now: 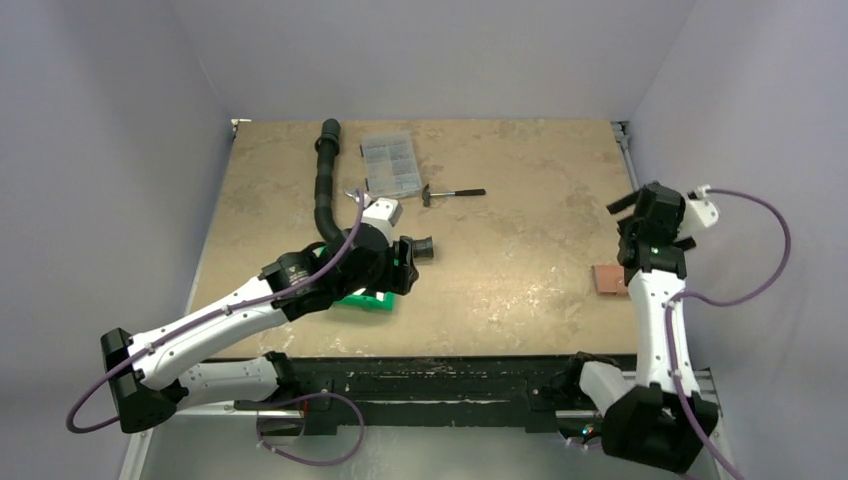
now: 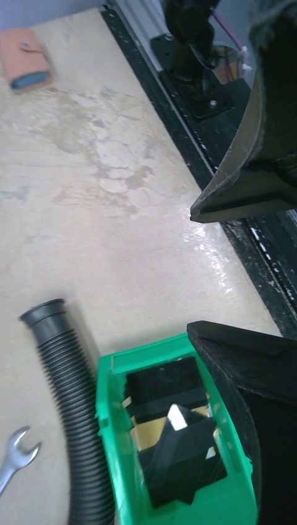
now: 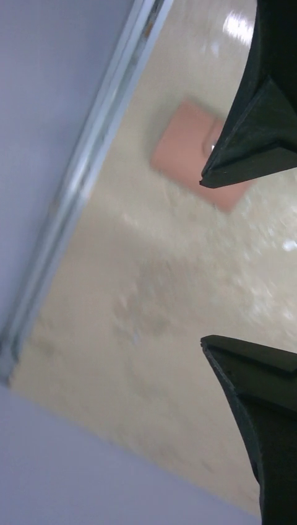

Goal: Put the credit cards into the card holder
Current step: Reset both arms

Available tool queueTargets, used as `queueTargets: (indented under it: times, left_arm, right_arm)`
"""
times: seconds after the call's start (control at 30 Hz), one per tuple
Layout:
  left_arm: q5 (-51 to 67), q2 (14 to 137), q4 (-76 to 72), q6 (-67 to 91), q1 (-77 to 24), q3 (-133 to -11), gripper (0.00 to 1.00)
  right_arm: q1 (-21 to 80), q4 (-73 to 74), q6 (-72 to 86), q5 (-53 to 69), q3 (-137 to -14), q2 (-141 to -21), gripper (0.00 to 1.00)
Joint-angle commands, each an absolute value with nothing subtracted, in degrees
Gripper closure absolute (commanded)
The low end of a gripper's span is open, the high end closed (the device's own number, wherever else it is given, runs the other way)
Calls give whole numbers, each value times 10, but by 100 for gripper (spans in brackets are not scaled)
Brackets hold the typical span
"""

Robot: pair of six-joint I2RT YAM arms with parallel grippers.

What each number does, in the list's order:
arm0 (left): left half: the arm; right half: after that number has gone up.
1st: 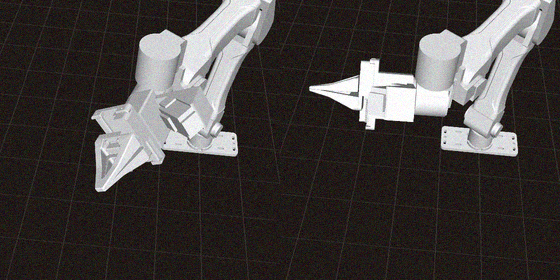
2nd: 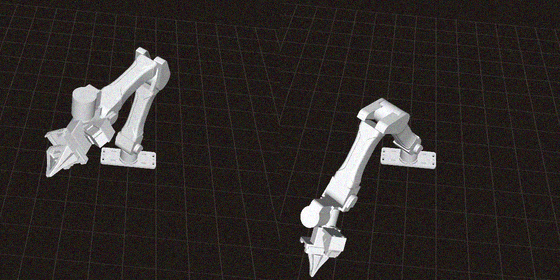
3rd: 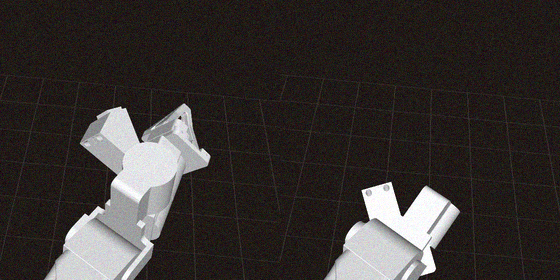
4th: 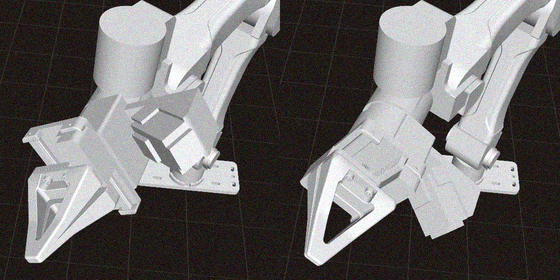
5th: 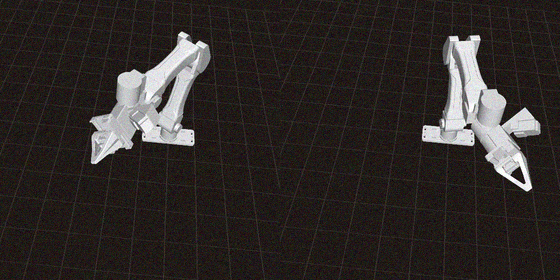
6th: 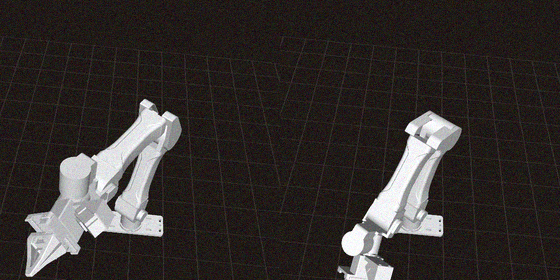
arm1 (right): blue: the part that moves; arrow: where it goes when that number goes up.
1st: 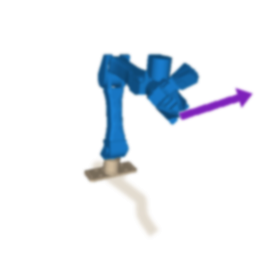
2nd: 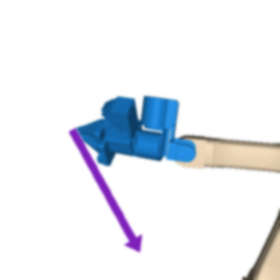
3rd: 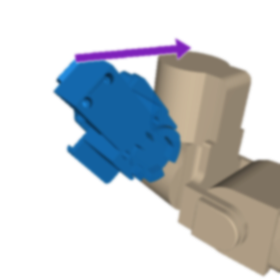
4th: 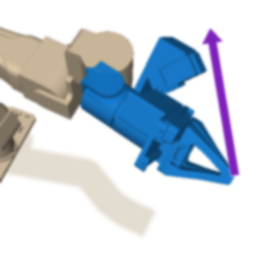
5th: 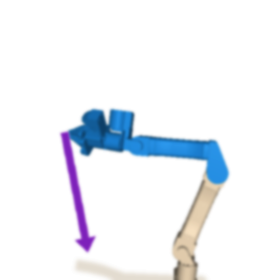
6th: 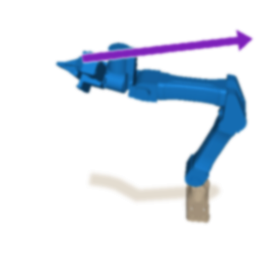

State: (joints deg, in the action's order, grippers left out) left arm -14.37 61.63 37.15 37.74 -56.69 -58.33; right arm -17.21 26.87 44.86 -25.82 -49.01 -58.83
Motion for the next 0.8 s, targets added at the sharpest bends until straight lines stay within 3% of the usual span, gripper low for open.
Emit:
queueTargets:
  times: [0.0, 0.13, 0.37, 0.77]
  left_arm:
    - [-243, 574, 354, 343, -565, -656, 36]
    - [-303, 559, 354, 289, -566, -744, 36]
    - [-358, 476, 280, 201, -566, -821, 35]
    - [-358, 461, 278, 127, -566, -904, 34]
  right_arm:
    - [-70, 230, 353, -118, -566, -545, 1]
    - [-6, 202, 288, -13, -611, -508, 1]
    - [-5, 212, 248, 47, -731, -476, 1]
    - [-4, 223, 234, 54, -809, -485, 1]
